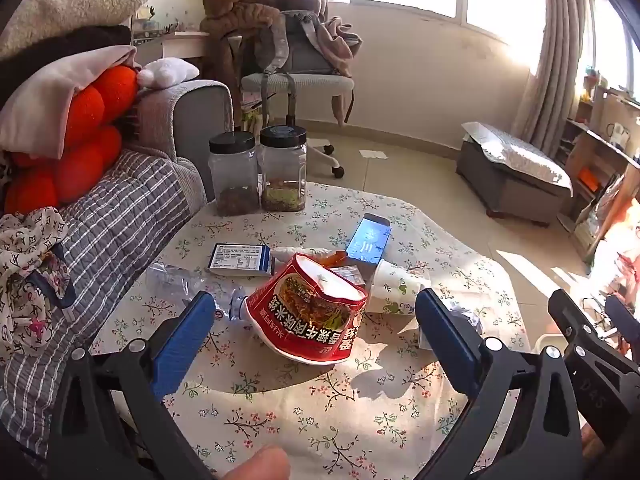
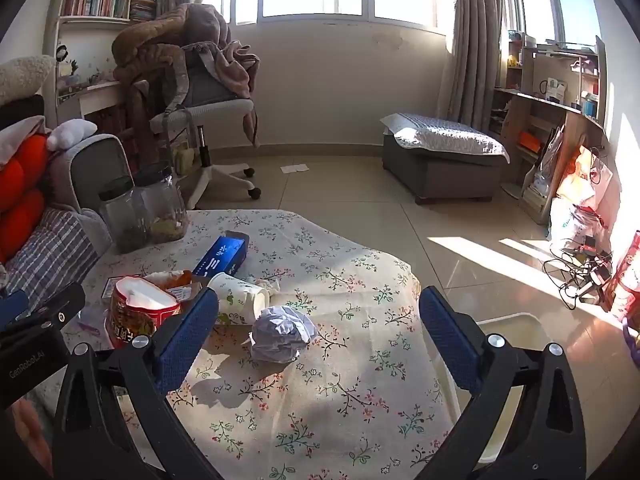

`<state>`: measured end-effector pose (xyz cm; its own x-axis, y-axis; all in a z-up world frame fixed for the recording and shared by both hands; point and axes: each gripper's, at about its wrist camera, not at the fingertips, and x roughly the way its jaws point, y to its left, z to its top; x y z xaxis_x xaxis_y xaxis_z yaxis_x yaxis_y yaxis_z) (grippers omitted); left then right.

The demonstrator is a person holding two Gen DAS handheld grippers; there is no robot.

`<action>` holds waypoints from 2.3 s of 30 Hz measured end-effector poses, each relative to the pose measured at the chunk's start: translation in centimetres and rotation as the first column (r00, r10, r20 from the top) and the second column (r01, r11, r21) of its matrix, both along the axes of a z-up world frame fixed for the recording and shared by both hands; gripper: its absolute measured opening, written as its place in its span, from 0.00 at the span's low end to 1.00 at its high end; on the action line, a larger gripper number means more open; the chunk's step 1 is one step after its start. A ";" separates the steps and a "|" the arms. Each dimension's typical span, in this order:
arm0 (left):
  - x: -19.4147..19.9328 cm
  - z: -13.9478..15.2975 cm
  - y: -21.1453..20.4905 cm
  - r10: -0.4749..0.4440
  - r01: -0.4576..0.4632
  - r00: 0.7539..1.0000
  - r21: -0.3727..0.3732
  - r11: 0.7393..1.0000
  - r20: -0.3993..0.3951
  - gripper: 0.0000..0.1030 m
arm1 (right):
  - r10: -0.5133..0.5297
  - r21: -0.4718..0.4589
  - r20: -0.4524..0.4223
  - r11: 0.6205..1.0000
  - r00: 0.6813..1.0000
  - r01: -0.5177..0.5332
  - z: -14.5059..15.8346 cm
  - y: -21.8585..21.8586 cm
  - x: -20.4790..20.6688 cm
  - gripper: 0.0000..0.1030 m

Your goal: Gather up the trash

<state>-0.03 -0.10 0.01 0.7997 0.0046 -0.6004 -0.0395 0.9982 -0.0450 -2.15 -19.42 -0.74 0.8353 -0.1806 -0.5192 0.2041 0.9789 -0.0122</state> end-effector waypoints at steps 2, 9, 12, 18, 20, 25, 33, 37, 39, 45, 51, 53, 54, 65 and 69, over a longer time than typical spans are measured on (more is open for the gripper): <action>-0.1 0.0 -0.2 -0.005 0.005 1.000 0.011 1.000 0.004 0.94 | 0.000 -0.003 0.002 1.000 1.000 0.000 0.0 0.0 0.0 0.93; -0.1 -0.5 0.1 0.007 -0.007 1.000 -0.007 1.000 -0.006 0.94 | -0.003 0.016 -0.016 1.000 1.000 0.003 -0.2 -0.2 0.2 0.93; 0.1 -0.3 0.4 0.010 -0.010 1.000 -0.012 1.000 -0.014 0.94 | -0.004 0.017 -0.016 1.000 1.000 0.005 -0.2 -0.3 0.1 0.93; 0.1 -0.3 0.4 0.009 -0.009 1.000 -0.011 1.000 -0.015 0.94 | -0.002 0.024 -0.017 1.000 1.000 0.002 -0.4 -0.1 0.5 0.93; 0.1 -0.3 0.5 0.009 -0.010 1.000 -0.011 1.000 -0.015 0.94 | 0.001 0.023 -0.017 1.000 1.000 -0.001 -0.4 0.0 0.6 0.93; 0.2 -0.4 0.6 0.010 -0.010 1.000 -0.012 1.000 -0.020 0.94 | 0.000 0.025 -0.017 1.000 1.000 0.000 -0.4 0.0 0.5 0.93; 0.3 -0.6 0.7 0.011 -0.011 1.000 -0.011 1.000 -0.023 0.94 | 0.001 0.027 -0.020 1.000 1.000 -0.001 -0.5 0.0 0.5 0.93; 0.3 -0.7 0.7 0.014 -0.014 1.000 -0.012 1.000 -0.024 0.94 | 0.002 0.027 -0.020 1.000 1.000 -0.001 -0.5 0.0 0.6 0.93; 0.3 -0.7 0.7 0.012 -0.012 1.000 -0.011 1.000 -0.025 0.94 | 0.001 0.027 -0.021 1.000 1.000 -0.001 -0.5 0.0 0.5 0.93; 0.4 -0.8 0.7 0.013 -0.014 1.000 -0.012 1.000 -0.027 0.94 | 0.001 0.028 -0.021 1.000 1.000 0.000 -0.5 0.0 0.6 0.93; 0.4 -0.8 0.8 0.014 -0.014 0.999 -0.012 1.000 -0.029 0.94 | 0.002 0.029 -0.025 1.000 1.000 -0.001 -0.5 0.0 0.6 0.93; 0.3 -0.9 0.9 0.015 -0.015 0.999 -0.011 1.000 -0.030 0.94 | 0.001 0.030 -0.025 1.000 1.000 0.000 -0.5 0.0 0.6 0.93; 0.4 -0.9 0.8 0.015 -0.016 0.999 -0.011 1.000 -0.031 0.94 | 0.001 0.030 -0.025 1.000 1.000 0.000 -0.5 -0.1 0.6 0.93; 0.4 -0.9 0.8 0.016 -0.016 0.999 -0.011 1.000 -0.033 0.94 | 0.001 0.030 -0.026 1.000 1.000 0.000 -0.6 0.0 0.6 0.93; 0.4 -1.1 0.9 0.019 -0.019 0.999 -0.010 1.000 -0.037 0.94 | 0.001 0.031 -0.028 1.000 1.000 0.000 -0.6 -0.1 0.6 0.93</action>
